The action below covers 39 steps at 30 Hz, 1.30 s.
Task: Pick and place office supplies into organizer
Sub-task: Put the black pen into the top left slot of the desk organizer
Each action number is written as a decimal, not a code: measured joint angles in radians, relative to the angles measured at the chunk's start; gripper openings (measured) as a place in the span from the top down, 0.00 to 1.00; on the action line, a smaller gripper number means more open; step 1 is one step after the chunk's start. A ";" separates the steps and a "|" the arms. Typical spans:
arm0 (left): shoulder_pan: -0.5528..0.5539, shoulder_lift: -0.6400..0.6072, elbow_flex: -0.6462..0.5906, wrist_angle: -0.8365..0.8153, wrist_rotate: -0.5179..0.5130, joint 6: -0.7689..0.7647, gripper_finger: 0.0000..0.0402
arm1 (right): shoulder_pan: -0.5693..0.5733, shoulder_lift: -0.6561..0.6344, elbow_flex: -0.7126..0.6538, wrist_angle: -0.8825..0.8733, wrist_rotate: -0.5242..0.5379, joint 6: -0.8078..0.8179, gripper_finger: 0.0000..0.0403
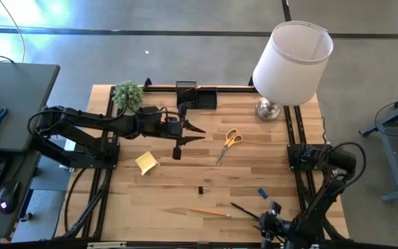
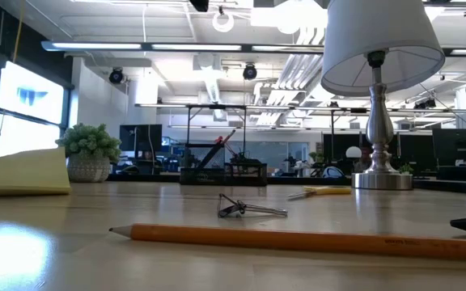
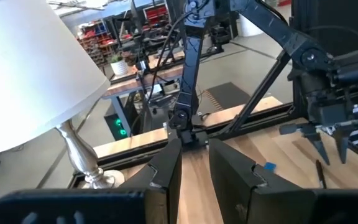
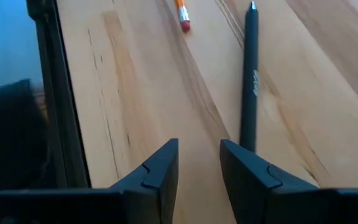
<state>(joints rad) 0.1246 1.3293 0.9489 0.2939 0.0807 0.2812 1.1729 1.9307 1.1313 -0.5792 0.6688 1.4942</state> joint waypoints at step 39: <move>-0.138 0.043 0.000 0.006 -0.180 -0.051 0.83 | 0.084 0.087 -0.001 -0.154 0.092 0.118 0.83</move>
<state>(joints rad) -0.0132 1.3720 0.9493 0.3004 -0.0993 0.2302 1.2568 2.0178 1.1305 -0.7330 0.7604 1.6120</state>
